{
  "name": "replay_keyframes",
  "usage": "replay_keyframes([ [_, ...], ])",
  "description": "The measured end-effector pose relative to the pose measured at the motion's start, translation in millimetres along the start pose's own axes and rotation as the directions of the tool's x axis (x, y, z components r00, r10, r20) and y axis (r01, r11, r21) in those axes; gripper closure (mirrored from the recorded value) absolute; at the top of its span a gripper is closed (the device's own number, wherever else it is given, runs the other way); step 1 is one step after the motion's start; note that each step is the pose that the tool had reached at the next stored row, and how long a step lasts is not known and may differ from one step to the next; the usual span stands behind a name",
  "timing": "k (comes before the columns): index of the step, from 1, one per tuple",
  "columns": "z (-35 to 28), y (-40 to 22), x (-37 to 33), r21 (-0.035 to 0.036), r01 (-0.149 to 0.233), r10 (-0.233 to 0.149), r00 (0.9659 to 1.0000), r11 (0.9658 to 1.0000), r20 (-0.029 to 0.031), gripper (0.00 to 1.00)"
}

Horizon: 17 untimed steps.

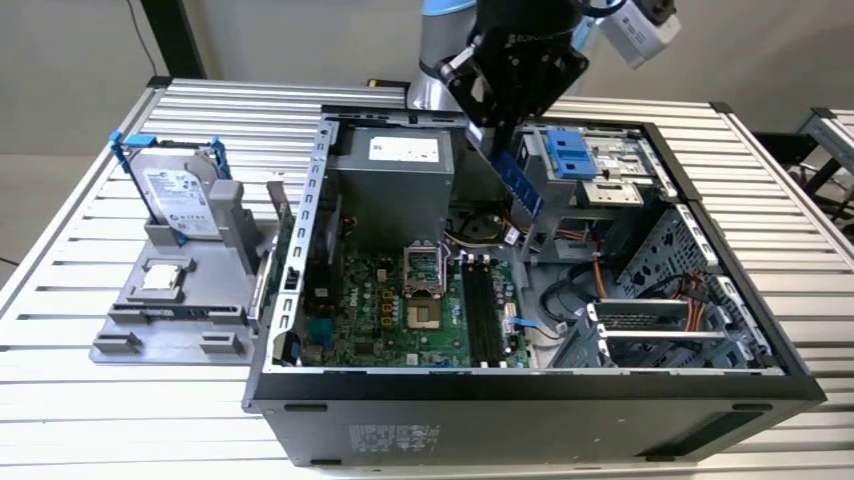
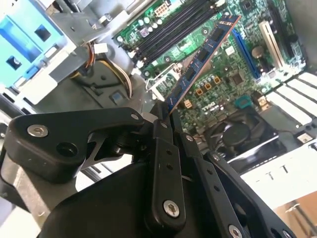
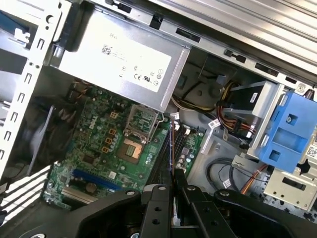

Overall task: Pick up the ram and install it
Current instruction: 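Insert the ram into the slot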

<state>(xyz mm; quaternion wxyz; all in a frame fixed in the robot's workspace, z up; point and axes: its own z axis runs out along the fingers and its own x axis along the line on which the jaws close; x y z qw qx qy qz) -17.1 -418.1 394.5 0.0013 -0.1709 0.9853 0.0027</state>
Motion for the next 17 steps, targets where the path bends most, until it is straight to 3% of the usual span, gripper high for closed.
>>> replay_keyframes([
  [8, 0.1, -0.2, -0.5, 0.0003, -0.092, 0.092, 0.9958, 0.9958, 0.0004, 1.00],
  [17, 0.4, -2.2, -6.1, 0.0004, -0.148, 0.148, 0.9890, 0.9890, 0.0008, 1.00],
])
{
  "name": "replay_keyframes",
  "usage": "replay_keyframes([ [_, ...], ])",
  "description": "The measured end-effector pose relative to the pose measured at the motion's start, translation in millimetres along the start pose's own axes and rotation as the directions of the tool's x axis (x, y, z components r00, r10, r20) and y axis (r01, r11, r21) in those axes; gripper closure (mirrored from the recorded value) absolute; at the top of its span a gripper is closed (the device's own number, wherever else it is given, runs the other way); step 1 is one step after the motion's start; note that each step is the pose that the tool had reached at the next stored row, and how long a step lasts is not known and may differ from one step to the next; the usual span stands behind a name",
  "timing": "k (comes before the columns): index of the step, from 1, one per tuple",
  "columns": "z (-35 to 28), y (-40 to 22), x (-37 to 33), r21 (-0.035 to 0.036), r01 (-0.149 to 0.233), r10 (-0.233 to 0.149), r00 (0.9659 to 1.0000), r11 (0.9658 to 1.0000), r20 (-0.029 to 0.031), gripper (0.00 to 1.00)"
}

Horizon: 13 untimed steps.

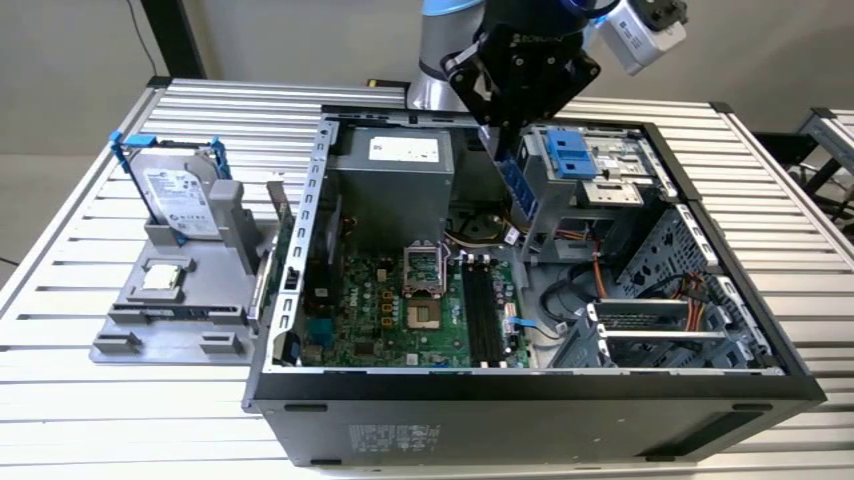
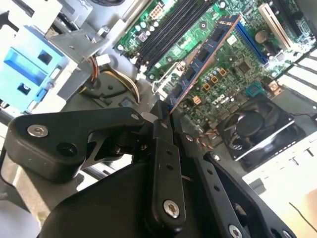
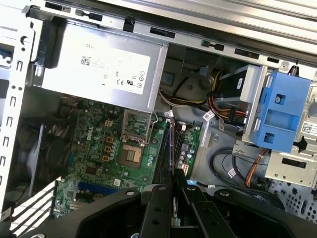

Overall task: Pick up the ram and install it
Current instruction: 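Insert the ram into the slot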

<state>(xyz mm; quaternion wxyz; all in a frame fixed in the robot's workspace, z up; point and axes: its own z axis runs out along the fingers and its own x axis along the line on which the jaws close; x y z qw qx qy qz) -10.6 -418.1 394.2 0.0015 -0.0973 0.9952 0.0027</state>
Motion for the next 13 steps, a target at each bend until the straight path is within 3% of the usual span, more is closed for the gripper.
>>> replay_keyframes([
  [7, 0.3, -0.2, -1.4, 0.0000, -0.011, 0.011, 0.9999, 0.9999, 0.0000, 1.00],
  [13, 4.7, -0.5, -2.3, 0.0001, -0.012, 0.012, 0.9999, 0.9999, 0.0000, 1.00],
])
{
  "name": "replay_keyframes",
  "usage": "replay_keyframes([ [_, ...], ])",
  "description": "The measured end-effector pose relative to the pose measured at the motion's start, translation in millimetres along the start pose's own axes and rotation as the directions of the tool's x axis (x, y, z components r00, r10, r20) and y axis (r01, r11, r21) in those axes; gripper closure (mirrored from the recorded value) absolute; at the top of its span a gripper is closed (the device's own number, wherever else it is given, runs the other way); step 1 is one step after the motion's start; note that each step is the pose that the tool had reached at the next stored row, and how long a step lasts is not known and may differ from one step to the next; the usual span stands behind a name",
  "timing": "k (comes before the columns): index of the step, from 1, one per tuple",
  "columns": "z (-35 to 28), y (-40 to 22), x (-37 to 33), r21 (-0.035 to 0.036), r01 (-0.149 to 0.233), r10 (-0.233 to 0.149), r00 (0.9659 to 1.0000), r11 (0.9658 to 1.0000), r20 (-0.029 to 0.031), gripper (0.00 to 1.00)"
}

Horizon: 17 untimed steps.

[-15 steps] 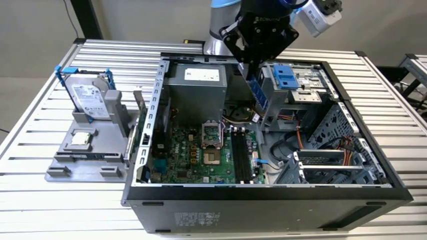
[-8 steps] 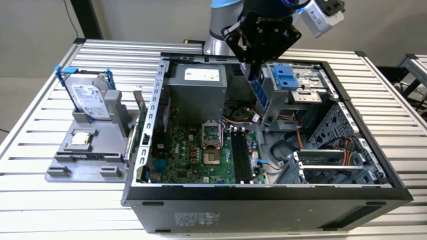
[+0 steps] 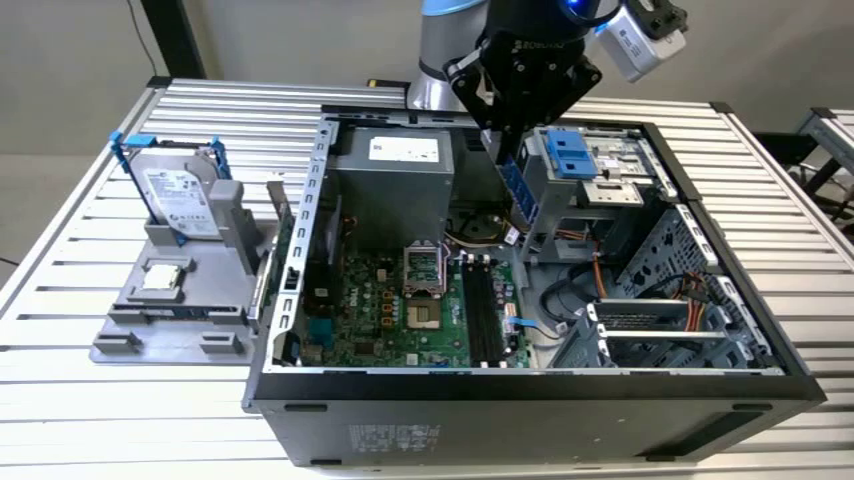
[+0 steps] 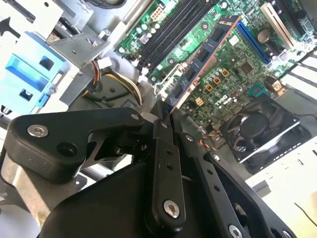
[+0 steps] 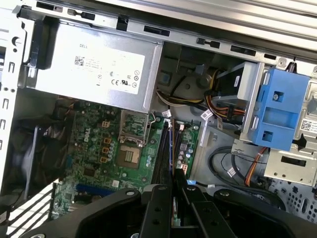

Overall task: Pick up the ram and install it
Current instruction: 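Insert the ram into the slot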

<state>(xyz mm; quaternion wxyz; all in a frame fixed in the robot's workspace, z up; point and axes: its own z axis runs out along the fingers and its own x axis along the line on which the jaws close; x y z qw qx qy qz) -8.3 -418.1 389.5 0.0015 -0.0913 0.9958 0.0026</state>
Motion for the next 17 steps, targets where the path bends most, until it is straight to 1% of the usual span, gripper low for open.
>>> replay_keyframes([
  [3, 1.8, -0.1, -0.2, 0.0000, -0.005, 0.005, 1.0000, 1.0000, 0.0000, 1.00],
  [7, 5.0, -0.2, -1.0, 0.0002, -0.029, 0.029, 0.9996, 0.9996, 0.0001, 1.00],
  [11, 6.8, -0.4, -2.2, 0.0000, -0.042, 0.042, 0.9991, 0.9991, -0.0002, 1.00],
  [17, 9.8, -0.8, -4.2, -0.0002, -0.069, 0.069, 0.9976, 0.9977, -0.0028, 1.00],
])
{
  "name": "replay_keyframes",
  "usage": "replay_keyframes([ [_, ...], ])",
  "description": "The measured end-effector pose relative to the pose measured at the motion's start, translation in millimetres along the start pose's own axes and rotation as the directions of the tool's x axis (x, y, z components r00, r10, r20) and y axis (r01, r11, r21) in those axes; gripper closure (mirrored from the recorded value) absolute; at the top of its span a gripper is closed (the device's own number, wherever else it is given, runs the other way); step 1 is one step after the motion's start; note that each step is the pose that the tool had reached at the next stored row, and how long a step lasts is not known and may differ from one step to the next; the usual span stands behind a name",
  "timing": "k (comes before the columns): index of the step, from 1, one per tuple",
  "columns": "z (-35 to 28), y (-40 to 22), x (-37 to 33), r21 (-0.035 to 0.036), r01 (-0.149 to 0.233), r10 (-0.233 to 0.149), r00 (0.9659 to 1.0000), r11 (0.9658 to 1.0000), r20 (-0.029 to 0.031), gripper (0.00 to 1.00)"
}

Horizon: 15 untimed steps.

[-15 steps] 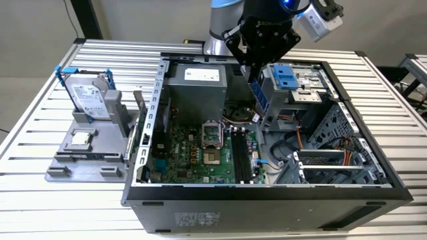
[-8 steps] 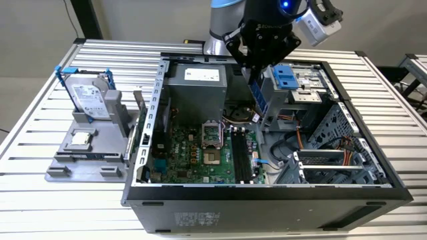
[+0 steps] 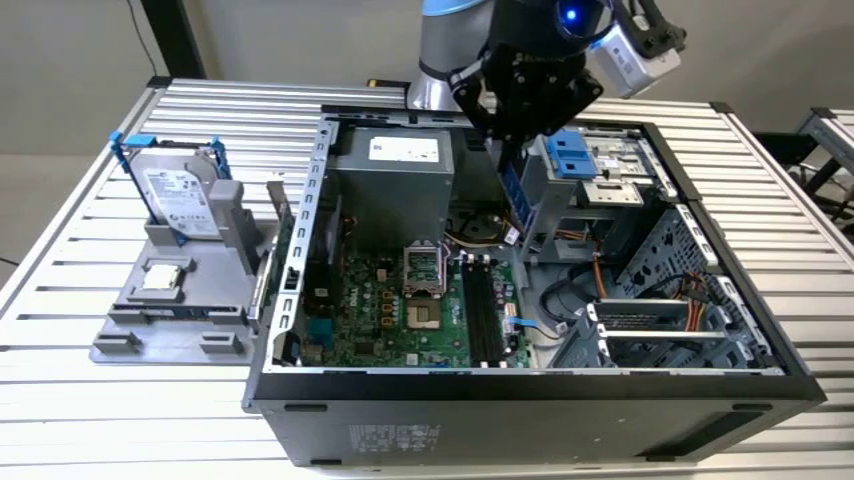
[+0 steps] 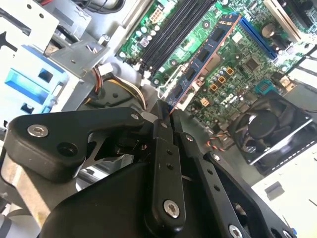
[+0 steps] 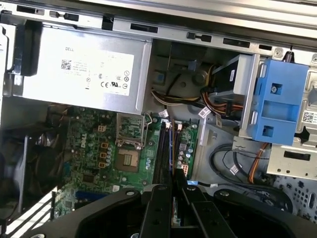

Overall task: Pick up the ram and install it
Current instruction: 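Insert the ram into the slot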

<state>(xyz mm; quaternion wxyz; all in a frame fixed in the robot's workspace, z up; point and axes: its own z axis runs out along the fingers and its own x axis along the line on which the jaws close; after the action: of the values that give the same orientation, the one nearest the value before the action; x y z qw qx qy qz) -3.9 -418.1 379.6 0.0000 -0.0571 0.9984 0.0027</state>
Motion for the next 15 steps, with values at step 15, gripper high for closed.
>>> replay_keyframes([
  [15, 12.2, -0.7, -5.5, -0.0002, -0.014, 0.014, 0.9999, 0.9999, -0.0017, 1.00],
])
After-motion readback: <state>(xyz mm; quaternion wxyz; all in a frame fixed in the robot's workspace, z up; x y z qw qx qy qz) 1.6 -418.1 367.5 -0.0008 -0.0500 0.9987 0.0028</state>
